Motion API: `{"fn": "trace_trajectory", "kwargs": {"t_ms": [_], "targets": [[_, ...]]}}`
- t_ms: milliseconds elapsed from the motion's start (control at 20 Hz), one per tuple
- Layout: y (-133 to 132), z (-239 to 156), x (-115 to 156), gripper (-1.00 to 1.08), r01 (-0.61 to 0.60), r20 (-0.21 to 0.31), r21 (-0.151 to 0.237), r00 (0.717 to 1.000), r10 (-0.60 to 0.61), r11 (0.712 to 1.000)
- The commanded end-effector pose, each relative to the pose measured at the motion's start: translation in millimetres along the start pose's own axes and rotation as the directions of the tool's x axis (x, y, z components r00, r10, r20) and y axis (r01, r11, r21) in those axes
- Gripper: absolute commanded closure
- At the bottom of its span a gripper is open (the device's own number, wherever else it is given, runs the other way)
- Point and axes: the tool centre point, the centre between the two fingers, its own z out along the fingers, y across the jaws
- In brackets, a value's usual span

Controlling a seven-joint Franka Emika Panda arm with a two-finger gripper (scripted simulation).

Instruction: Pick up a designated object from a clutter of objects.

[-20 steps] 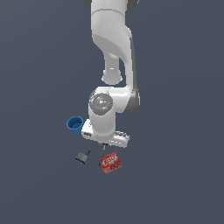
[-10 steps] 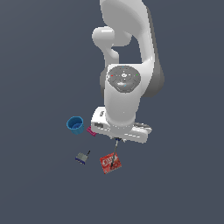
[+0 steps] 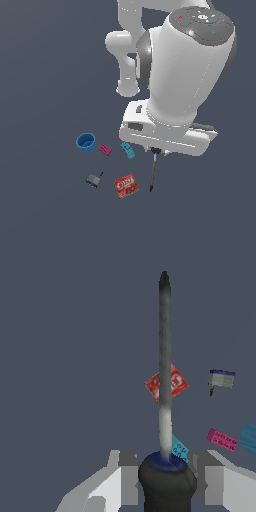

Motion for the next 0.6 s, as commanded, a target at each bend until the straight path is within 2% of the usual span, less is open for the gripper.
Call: {"fn": "trace_trajectory", "kwargs": {"t_ms": [0,550], "targets": [[-12,-21,2,1.08,-0.001,0.0,0.0,1.0,0.001,1.0],[-42,-70,10,1.08,0.0,0.001,0.001,1.0,0.0,1.0]]}}
